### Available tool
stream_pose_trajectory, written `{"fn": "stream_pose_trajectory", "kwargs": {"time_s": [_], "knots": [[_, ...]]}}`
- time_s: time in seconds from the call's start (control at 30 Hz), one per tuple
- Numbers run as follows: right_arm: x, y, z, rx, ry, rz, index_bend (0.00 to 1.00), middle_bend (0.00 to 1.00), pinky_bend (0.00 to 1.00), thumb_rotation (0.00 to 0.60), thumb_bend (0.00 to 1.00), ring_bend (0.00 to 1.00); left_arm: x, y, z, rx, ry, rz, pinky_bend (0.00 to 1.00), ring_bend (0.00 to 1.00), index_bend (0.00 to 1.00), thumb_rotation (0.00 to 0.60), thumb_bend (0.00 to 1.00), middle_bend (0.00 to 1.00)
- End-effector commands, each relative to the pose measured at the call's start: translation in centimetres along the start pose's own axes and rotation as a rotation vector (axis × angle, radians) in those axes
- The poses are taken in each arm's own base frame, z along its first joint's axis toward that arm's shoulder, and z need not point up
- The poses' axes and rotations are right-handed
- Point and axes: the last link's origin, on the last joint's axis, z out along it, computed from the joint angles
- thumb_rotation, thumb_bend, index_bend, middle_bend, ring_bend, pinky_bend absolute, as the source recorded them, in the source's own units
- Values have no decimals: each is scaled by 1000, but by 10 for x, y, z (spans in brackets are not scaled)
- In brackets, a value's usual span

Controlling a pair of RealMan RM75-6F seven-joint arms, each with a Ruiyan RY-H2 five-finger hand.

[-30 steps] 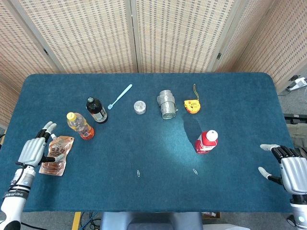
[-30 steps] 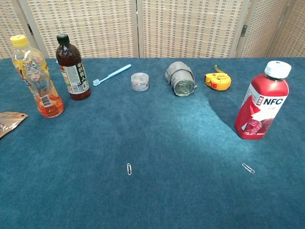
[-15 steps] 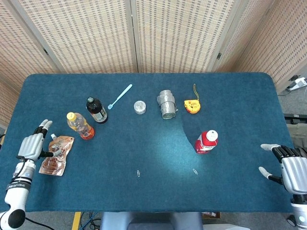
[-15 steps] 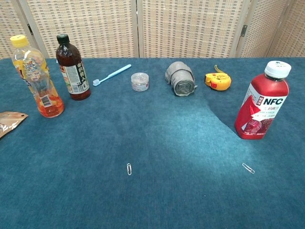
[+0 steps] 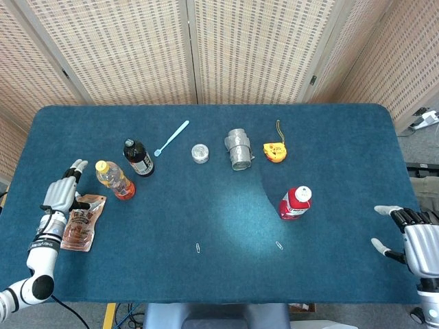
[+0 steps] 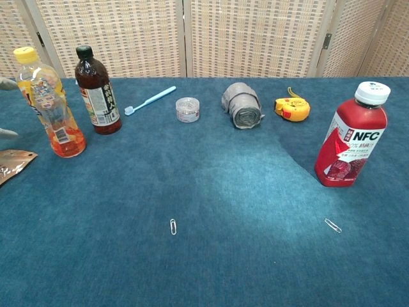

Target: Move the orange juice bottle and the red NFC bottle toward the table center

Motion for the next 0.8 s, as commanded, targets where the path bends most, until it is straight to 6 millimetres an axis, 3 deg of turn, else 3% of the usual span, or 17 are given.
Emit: {"fn": "stream_pose_trajectory", "kwargs": {"time_s": [0.03, 0.27, 0.8], "knots": [[1, 0, -1, 0, 4, 2, 355, 390, 425, 600, 126, 341, -3, 8, 5, -10, -8, -46, 307, 55, 0, 600, 78, 0], [3, 1, -2, -2, 10, 5, 355, 390, 425, 600, 127, 341, -6, 21, 9, -24, -48, -161, 287, 49, 0, 600, 75, 0], [4, 2, -2, -4, 14, 10, 355, 390, 425, 600, 127, 341, -16, 38, 22, -25, -53, -233, 284, 66, 0, 600, 75, 1]]}}
